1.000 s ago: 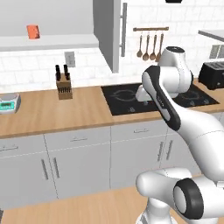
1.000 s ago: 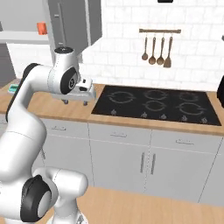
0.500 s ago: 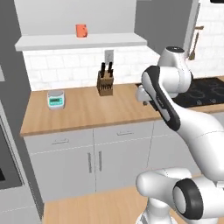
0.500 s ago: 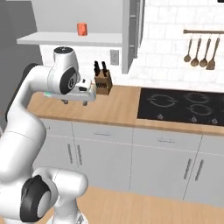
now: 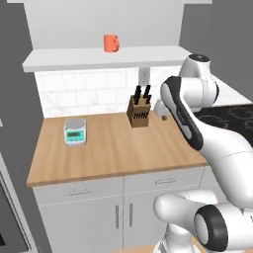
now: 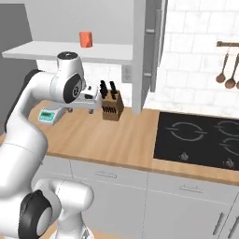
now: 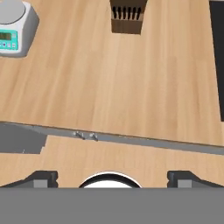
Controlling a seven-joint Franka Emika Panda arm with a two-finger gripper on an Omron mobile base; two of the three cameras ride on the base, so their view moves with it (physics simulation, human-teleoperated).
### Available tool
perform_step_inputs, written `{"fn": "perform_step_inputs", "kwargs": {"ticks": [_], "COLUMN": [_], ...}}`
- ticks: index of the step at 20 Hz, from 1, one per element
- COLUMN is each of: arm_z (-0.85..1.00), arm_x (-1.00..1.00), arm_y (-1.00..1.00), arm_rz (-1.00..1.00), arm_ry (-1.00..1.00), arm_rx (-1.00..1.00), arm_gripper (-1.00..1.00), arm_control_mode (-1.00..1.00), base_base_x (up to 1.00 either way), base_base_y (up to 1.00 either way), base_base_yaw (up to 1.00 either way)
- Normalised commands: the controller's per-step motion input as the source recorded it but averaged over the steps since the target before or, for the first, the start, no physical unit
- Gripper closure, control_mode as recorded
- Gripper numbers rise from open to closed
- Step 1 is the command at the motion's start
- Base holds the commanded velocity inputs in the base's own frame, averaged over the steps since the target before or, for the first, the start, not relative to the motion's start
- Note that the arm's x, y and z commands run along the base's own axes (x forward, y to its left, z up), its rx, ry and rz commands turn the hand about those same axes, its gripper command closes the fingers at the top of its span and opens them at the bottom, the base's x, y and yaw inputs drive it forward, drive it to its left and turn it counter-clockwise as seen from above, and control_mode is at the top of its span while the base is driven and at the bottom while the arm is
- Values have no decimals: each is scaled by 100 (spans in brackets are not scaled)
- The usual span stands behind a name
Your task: Gather all objects into one cabinet and sort the glasses and bowls to opposite sides.
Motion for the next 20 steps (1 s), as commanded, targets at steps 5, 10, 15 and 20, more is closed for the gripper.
{"fn": "perform_step_inputs", "kwargs": {"ticks": [5, 10, 15, 20], "arm_z": [0, 0, 0, 0], "arm_x": [0, 0, 0, 0], "arm_y": [0, 0, 0, 0], "arm_rz": [0, 0, 0, 0], "arm_ry": [0, 0, 0, 0], "arm_rx": [0, 0, 0, 0], "arm_gripper": [-100, -100, -100, -100], "arm_control_mode": [100, 100, 100, 100], "base_base_x": [79, 83, 99, 81], "base_base_y": [58, 61, -7, -11], "base_base_yaw": [16, 16, 3, 0]}}
